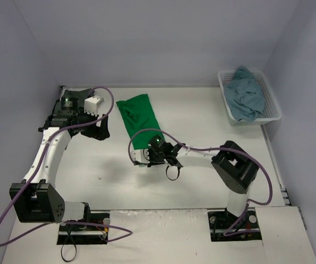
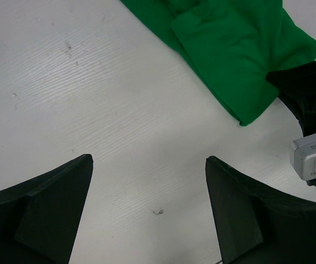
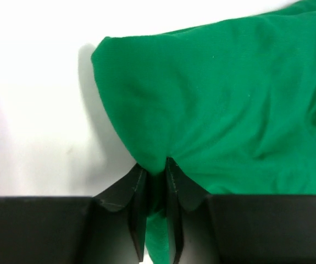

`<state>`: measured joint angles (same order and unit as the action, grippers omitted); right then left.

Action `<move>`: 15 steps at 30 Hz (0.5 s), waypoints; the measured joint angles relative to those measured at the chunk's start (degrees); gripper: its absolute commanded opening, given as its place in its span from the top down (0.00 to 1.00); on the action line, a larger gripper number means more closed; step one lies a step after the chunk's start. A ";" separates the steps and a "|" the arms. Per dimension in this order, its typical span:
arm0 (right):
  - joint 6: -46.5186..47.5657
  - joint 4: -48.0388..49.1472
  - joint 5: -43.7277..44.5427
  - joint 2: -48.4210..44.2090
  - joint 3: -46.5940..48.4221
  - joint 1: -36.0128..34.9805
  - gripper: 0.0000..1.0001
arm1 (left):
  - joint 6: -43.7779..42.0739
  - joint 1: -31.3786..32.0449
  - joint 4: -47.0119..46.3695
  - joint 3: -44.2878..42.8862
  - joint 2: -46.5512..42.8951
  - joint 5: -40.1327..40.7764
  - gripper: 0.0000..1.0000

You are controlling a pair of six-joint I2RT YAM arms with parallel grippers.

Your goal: Fold and stack the t-shirts

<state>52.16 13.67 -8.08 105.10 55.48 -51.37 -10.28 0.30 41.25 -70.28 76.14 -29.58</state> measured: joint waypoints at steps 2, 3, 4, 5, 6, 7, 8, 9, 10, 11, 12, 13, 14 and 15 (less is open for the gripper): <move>-0.09 -5.27 -1.11 -1.51 0.57 0.04 0.95 | 0.00 0.00 0.00 0.00 0.00 -0.02 0.22; -0.20 -8.22 -1.73 -2.47 0.74 0.09 0.98 | 0.00 0.00 0.00 0.00 0.00 -0.02 0.22; -0.24 -10.91 -2.23 -3.39 0.87 0.07 1.00 | 0.00 0.00 0.00 0.00 0.00 -0.04 0.23; -0.20 -13.35 -2.75 -4.20 0.96 0.07 1.00 | 0.00 0.00 0.02 0.00 0.00 -0.09 0.23; -0.17 -15.61 -3.28 -5.05 0.98 0.07 1.00 | 0.00 0.00 0.02 0.00 0.00 -0.13 0.22; -0.13 -18.03 -3.80 -6.14 0.98 0.07 1.00 | 0.00 0.00 0.02 0.00 0.00 -0.17 0.22; -0.02 -20.15 -4.31 -7.23 0.98 0.07 1.00 | 0.00 0.00 0.02 -0.02 0.00 -0.20 0.22; 0.04 -22.10 -4.87 -8.41 1.01 0.07 1.00 | 0.02 0.00 0.04 -0.04 0.00 -0.20 0.23; 0.22 -23.98 -5.38 -9.84 1.01 0.07 1.00 | 0.00 0.00 0.07 -0.11 0.00 -0.22 0.23; 0.33 -25.66 -5.95 -11.32 1.01 0.02 1.00 | 0.02 0.00 0.04 -0.11 0.00 -0.22 0.22; 0.44 -27.30 -6.47 -12.87 1.09 0.00 1.00 | 0.02 0.00 0.07 -0.11 0.00 -0.28 0.23; 0.48 -29.11 -6.91 -14.47 1.38 -0.07 1.00 | 0.02 0.00 0.07 -0.13 0.00 -0.39 0.22; 0.52 -30.45 -7.30 -15.80 1.68 -0.09 1.00 | 0.02 0.00 0.07 -0.13 0.00 -0.44 0.22; 0.57 -31.89 -7.67 -17.27 2.12 -0.15 1.00 | 0.02 0.00 0.11 -0.13 0.00 -0.52 0.22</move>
<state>52.73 -18.22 -15.75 87.83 57.60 -51.53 -10.26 0.30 41.36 -70.41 76.14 -30.11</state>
